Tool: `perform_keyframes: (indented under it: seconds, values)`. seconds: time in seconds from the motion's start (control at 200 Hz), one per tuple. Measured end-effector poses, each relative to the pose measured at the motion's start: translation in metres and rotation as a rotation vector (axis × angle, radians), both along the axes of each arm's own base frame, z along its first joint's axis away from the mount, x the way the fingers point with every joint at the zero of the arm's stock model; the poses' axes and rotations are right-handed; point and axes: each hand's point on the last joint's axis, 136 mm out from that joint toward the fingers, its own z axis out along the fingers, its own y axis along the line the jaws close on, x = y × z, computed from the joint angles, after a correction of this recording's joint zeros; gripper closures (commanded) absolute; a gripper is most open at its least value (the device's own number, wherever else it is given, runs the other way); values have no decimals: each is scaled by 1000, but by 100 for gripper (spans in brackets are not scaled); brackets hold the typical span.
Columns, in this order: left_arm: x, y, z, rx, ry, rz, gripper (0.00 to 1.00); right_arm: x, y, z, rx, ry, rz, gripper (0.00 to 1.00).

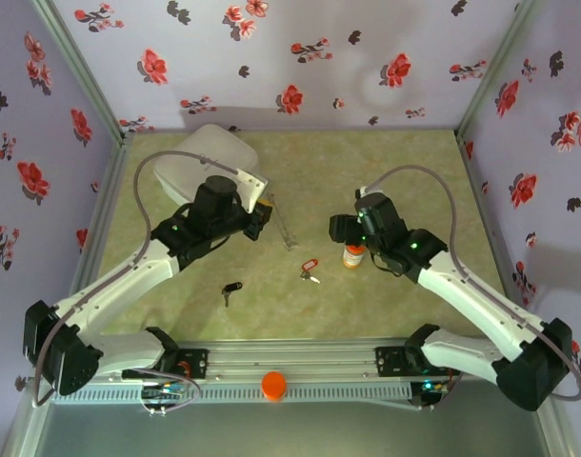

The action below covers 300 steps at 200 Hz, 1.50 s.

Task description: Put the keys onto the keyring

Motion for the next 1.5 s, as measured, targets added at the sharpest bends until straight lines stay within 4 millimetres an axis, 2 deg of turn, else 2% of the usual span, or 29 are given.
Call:
perform_keyframes:
  seconds: [0.205, 0.33, 0.425, 0.65, 0.775, 0.965, 1.28, 1.5]
  values:
    - [-39, -27, -7, -8, -78, -349, 100, -8, 13, 25, 46, -114, 134, 30]
    - [-61, -37, -6, -38, -134, -522, 100, -25, 23, 45, 86, -253, 293, 31]
    - [-75, -43, -5, -67, -183, -631, 100, -43, 31, 56, 94, -384, 444, 35]
    - [-112, -41, -11, -144, -339, -831, 100, -87, 54, 42, 18, -584, 822, 53]
    - [-118, -42, -9, -168, -406, -871, 100, -104, 70, 35, -10, -624, 979, 62]
    - [-120, -43, -4, -201, -486, -889, 100, -120, 95, 28, 15, -656, 1135, 70]
    - [-121, -44, 1, -222, -538, -894, 100, -118, 108, 44, 45, -761, 1149, 81]
    - [-123, -42, -8, -244, -525, -883, 100, -117, 114, 36, 47, -756, 1157, 92]
